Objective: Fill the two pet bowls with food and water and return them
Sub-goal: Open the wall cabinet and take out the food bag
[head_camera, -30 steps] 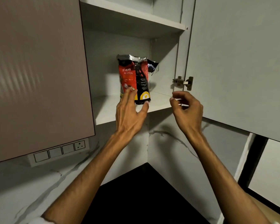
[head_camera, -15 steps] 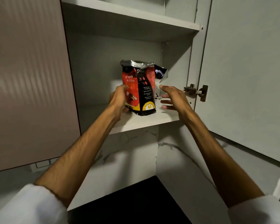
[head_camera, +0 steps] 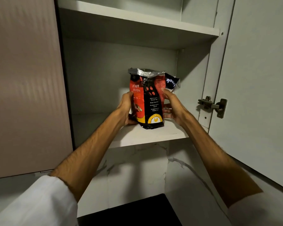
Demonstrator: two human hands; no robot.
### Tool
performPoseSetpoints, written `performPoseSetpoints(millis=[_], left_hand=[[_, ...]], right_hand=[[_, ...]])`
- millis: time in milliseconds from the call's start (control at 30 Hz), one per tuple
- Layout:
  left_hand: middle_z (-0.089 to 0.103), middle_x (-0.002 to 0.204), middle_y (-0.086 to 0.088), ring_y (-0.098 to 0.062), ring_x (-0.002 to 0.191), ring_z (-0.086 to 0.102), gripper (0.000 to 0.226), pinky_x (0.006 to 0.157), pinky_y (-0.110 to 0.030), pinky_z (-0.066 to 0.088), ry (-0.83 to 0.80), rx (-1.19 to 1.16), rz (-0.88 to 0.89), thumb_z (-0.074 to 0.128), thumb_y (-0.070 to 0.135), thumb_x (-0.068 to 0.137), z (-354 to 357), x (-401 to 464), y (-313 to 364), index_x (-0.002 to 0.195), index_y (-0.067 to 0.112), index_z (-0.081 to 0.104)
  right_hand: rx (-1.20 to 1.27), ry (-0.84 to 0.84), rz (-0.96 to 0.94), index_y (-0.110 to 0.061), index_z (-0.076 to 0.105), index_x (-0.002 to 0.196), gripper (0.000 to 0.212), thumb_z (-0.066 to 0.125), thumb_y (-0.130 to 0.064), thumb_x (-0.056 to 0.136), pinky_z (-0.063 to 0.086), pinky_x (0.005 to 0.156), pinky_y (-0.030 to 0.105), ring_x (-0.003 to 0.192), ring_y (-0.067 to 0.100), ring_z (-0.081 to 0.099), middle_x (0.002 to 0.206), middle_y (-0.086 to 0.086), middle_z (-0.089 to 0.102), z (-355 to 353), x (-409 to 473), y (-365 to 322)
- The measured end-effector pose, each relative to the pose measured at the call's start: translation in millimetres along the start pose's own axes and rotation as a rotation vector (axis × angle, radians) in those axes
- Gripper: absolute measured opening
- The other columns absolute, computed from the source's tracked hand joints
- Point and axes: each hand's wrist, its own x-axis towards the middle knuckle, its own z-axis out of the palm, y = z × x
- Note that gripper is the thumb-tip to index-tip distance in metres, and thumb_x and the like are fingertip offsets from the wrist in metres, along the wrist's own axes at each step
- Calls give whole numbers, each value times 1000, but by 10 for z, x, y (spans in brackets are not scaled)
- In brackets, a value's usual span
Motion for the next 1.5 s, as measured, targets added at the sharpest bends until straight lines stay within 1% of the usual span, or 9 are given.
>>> performPoseSetpoints(millis=[100, 200, 333, 433, 533, 667, 1000, 1267, 1500], left_hand=[[70, 78, -7, -28, 82, 63, 45, 83, -48, 50, 35, 4, 61, 31, 46, 108, 32, 75, -4, 82, 23, 60], [70, 52, 0, -26, 78, 62, 46, 66, -40, 47, 27, 2, 62, 30, 46, 108, 63, 101, -1, 82, 22, 60], [67, 47, 3, -23, 71, 63, 46, 57, -34, 45, 69, 16, 85, 28, 47, 108, 91, 120, -14, 81, 25, 58], [68, 48, 2, -21, 60, 68, 44, 52, -28, 47, 92, 22, 100, 29, 48, 107, 97, 123, -26, 83, 25, 58], [72, 60, -3, -22, 73, 65, 43, 59, -32, 46, 109, 28, 138, 33, 46, 107, 105, 106, -32, 83, 23, 61], [70, 84, -9, -24, 79, 65, 43, 65, -35, 48, 117, 40, 155, 34, 46, 106, 116, 71, -38, 88, 20, 63], [72, 87, -11, -26, 82, 68, 42, 66, -36, 50, 73, 30, 135, 38, 46, 104, 149, -173, -31, 92, 18, 66], [72, 94, -13, -30, 90, 69, 40, 95, -49, 55, 15, 7, 110, 40, 46, 102, 231, -511, -5, 95, 16, 65], [72, 90, -13, -30, 85, 70, 37, 78, -43, 58, -60, -3, 114, 41, 45, 101, 212, -898, -7, 95, 16, 63]], right_hand=[[22, -10, -11, -23, 62, 136, 67, 58, -72, 91, 57, 97, 47, 108, 25, 72, 124, 9, 73, 61, 43, 55], [21, -13, -7, -24, 64, 134, 65, 57, -72, 91, 54, 103, 53, 113, 27, 71, 125, 8, 73, 102, 86, 82], [32, -19, -22, -29, 65, 127, 58, 56, -73, 91, 51, 105, 58, 114, 28, 70, 123, 5, 74, 115, 116, 101], [40, -17, -40, -33, 66, 122, 52, 56, -73, 91, 52, 103, 56, 112, 27, 71, 119, 2, 75, 118, 122, 103], [39, -16, -66, -36, 68, 112, 43, 55, -72, 93, 54, 99, 51, 106, 24, 73, 109, -2, 78, 130, 108, 95], [35, -13, -90, -32, 69, 113, 44, 53, -70, 95, 51, 104, 57, 101, 23, 73, 108, -1, 78, 141, 58, 82], [18, 52, -99, -23, 68, 124, 55, 59, -67, 93, 52, 105, 56, 106, 24, 74, 113, 1, 78, 61, -312, -31], [-21, 109, -107, -24, 72, 115, 50, 58, -67, 93, 56, 83, 41, 91, 18, 75, 93, -6, 80, -42, -752, -181], [-47, 179, -98, -25, 70, 113, 47, 57, -66, 95, 56, 88, 44, 98, 22, 73, 101, -2, 78, -33, -1232, -287]])
